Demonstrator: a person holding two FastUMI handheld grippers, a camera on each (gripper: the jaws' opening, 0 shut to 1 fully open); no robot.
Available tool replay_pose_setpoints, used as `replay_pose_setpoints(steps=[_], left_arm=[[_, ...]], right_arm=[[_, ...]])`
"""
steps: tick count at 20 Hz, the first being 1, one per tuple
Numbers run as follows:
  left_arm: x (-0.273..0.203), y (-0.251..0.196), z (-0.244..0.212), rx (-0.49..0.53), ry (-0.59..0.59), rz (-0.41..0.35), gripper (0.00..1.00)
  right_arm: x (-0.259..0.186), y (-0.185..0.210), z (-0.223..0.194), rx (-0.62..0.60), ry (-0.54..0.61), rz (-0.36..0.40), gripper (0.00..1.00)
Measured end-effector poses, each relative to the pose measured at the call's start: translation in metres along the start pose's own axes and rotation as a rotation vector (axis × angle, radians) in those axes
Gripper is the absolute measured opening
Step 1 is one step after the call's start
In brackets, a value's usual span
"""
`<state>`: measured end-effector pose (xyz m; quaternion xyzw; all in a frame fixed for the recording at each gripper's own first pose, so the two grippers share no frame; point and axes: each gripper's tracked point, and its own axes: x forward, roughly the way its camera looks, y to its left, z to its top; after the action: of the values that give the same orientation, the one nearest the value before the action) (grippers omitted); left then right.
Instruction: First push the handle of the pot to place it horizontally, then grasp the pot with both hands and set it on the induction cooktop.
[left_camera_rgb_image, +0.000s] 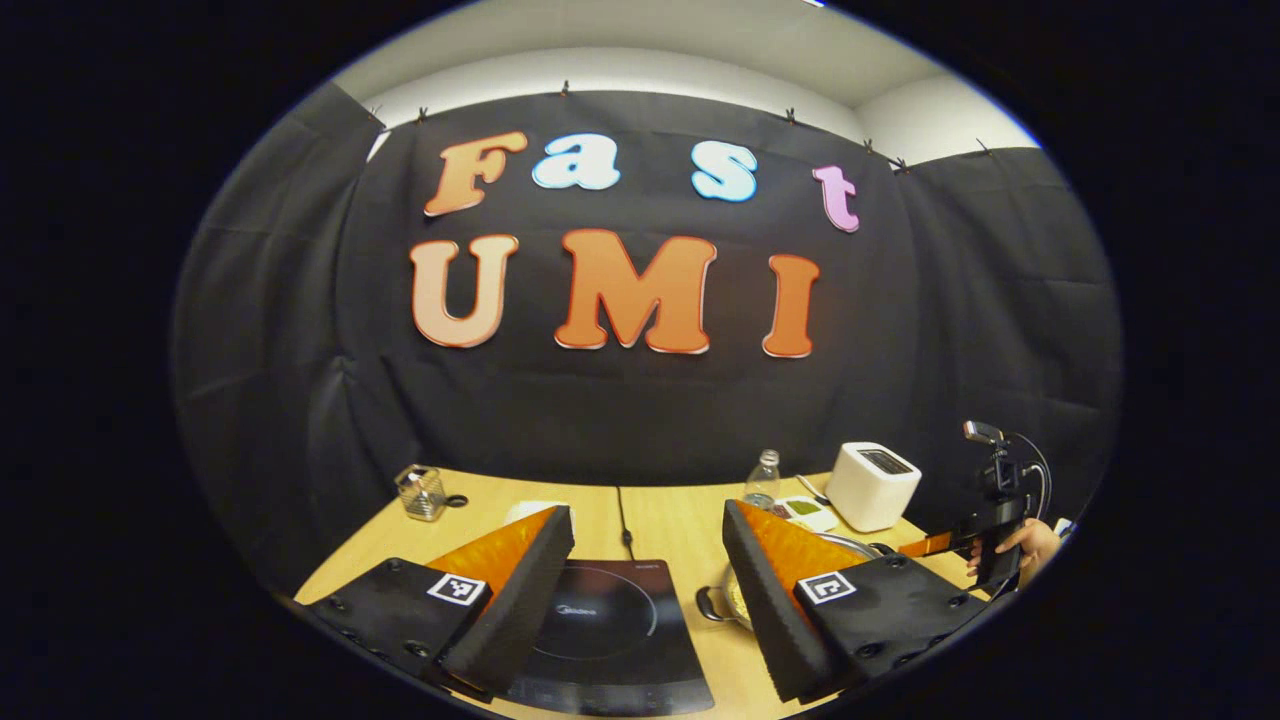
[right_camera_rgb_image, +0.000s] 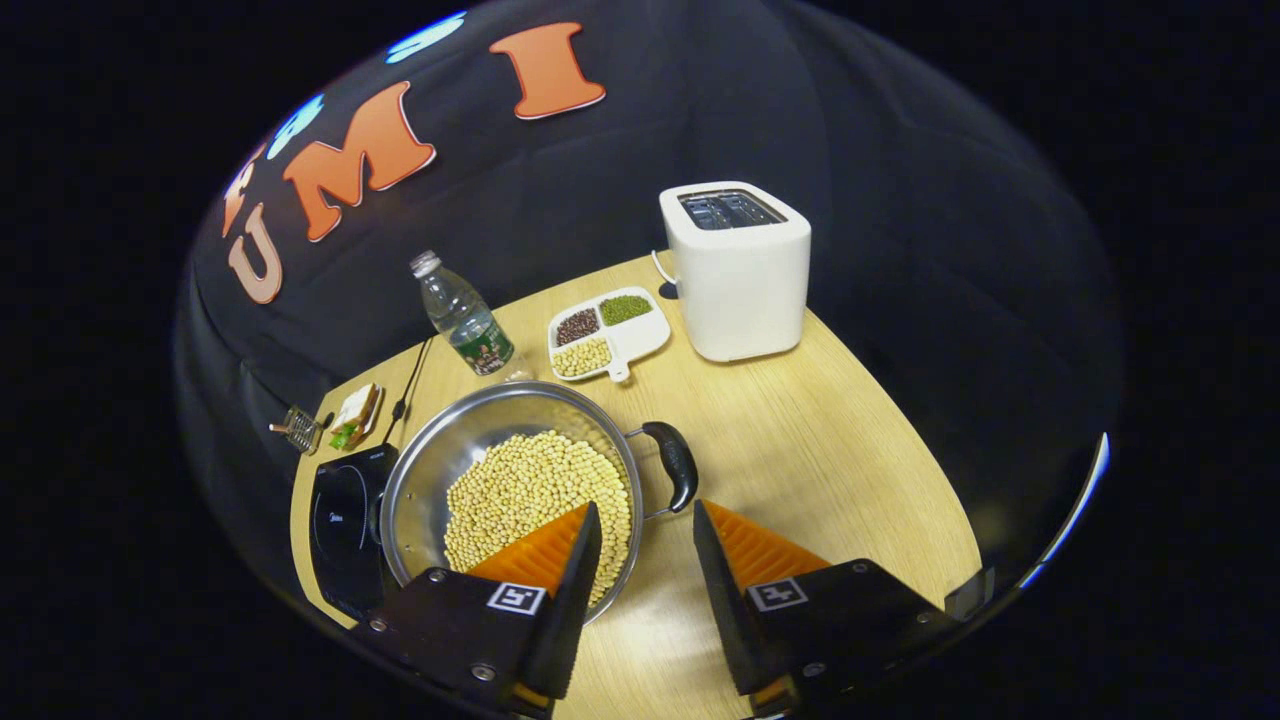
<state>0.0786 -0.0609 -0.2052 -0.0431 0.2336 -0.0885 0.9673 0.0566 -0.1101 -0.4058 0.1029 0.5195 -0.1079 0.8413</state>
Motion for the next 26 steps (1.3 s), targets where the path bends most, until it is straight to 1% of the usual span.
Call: replay_pose_setpoints(steps=[1,2,3,4,5,6,7,8,10,13,16,17,18,19,20,22,23,26], left_arm=[[0.008,-0.011,-0.011,-0.011,0.04,-0.024,0.98],[0.017,-0.022,-0.024,-0.017,0.083,-0.043,0.97],[0.026,-0.031,-0.035,-0.021,0.125,-0.062,0.97],[0.036,-0.039,-0.05,-0.021,0.17,-0.078,0.97],[0.046,-0.044,-0.064,-0.014,0.203,-0.081,0.96],[0.059,-0.047,-0.076,0.002,0.232,-0.072,0.97],[0.069,-0.051,-0.09,0.018,0.273,-0.068,0.97],[0.078,-0.058,-0.106,0.021,0.311,-0.074,0.96],[0.088,-0.071,-0.137,-0.001,0.408,-0.097,0.97],[0.104,-0.08,-0.18,-0.059,0.539,-0.101,0.97],[0.119,-0.077,-0.207,-0.085,0.62,-0.078,0.97],[0.123,-0.079,-0.214,-0.098,0.642,-0.078,0.97],[0.125,-0.082,-0.22,-0.103,0.656,-0.081,0.97],[0.131,-0.077,-0.225,-0.091,0.659,-0.064,0.95],[0.132,-0.07,-0.227,-0.064,0.653,-0.037,0.95],[0.14,-0.07,-0.232,-0.044,0.638,-0.028,0.91],[0.142,-0.069,-0.234,-0.042,0.641,-0.021,0.95],[0.15,-0.069,-0.241,-0.049,0.642,-0.004,0.95]], right_arm=[[0.001,0.001,0.003,-0.021,-0.008,-0.006,0.63],[0.002,0.0,0.002,-0.046,-0.011,-0.011,0.68],[0.004,0.002,0.003,-0.068,-0.014,-0.011,0.7],[0.005,0.008,0.002,-0.09,-0.018,-0.005,0.74],[0.006,0.009,0.003,-0.114,-0.024,-0.009,0.76],[0.006,0.005,0.004,-0.137,-0.036,-0.025,0.72],[0.008,0.002,0.006,-0.156,-0.043,-0.042,0.78],[0.01,0.002,0.005,-0.165,-0.046,-0.052,0.79],[0.016,0.001,0.009,-0.16,-0.045,-0.049,0.79],[0.021,0.002,0.011,-0.159,-0.037,-0.039,0.79],[0.028,0.004,0.012,-0.168,-0.035,-0.028,0.79],[0.03,0.003,0.012,-0.17,-0.033,-0.029,0.74],[0.033,0.004,0.013,-0.173,-0.032,-0.03,0.74],[0.035,0.004,0.012,-0.179,-0.033,-0.032,0.79],[0.038,0.002,0.012,-0.19,-0.034,-0.04,0.79],[0.043,-0.002,0.012,-0.214,-0.038,-0.062,0.79],[0.046,-0.003,0.013,-0.223,-0.038,-0.068,0.79],[0.053,-0.002,0.011,-0.244,-0.036,-0.079,0.79]])
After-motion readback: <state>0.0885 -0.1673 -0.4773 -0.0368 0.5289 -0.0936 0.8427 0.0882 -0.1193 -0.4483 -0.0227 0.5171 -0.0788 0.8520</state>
